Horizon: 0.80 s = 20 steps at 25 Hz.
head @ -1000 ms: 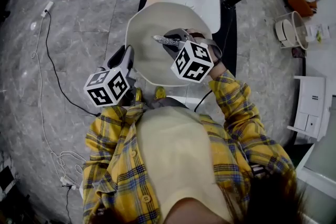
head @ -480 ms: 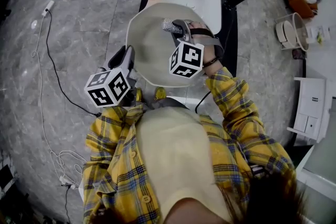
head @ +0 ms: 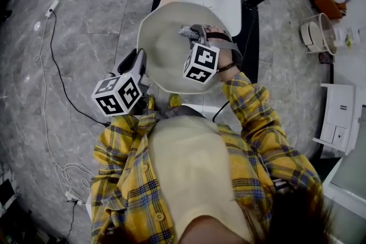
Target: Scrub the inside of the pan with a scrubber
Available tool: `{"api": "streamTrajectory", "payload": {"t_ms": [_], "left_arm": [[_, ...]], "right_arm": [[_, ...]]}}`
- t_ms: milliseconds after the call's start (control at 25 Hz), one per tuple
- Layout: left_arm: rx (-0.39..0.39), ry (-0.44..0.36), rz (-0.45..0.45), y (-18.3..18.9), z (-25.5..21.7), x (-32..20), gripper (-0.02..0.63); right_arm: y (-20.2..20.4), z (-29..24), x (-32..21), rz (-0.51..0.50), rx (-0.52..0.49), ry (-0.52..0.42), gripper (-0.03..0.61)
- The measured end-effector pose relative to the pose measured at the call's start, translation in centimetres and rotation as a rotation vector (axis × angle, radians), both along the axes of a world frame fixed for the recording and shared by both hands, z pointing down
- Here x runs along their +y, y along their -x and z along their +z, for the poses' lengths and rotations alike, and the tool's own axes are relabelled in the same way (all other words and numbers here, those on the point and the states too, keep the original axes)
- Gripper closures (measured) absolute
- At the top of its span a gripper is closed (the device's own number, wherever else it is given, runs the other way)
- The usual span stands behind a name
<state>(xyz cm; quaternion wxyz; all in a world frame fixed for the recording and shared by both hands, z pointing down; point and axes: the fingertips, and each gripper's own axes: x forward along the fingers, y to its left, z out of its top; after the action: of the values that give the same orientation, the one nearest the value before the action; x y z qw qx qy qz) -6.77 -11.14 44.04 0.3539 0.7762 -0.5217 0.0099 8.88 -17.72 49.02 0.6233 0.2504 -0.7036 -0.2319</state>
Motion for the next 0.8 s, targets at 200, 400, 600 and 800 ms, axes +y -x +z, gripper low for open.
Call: {"api": "streamTrajectory", "payload": {"t_ms": [200, 400, 600, 800], "left_arm": [[-0.005, 0.0, 0.003, 0.0, 0.0, 0.0, 0.543], [-0.006, -0.001, 0.003, 0.1, -0.1, 0.0, 0.543], [-0.006, -0.002, 0.006, 0.0, 0.0, 0.0, 0.543], [-0.004, -0.003, 0.008, 0.0, 0.0, 0.0, 0.543]], "right_arm": [[0.0, 0.4, 0.8, 0.058, -0.081, 0.092, 0.492], [0.3, 0.2, 1.4, 0.091, -0.139, 0.151, 0.492], [0.7, 0.2, 2.7, 0.13, -0.238, 0.234, 0.492], [1.4, 0.0, 3.8, 0.139, -0.302, 0.298, 0.492]]}}
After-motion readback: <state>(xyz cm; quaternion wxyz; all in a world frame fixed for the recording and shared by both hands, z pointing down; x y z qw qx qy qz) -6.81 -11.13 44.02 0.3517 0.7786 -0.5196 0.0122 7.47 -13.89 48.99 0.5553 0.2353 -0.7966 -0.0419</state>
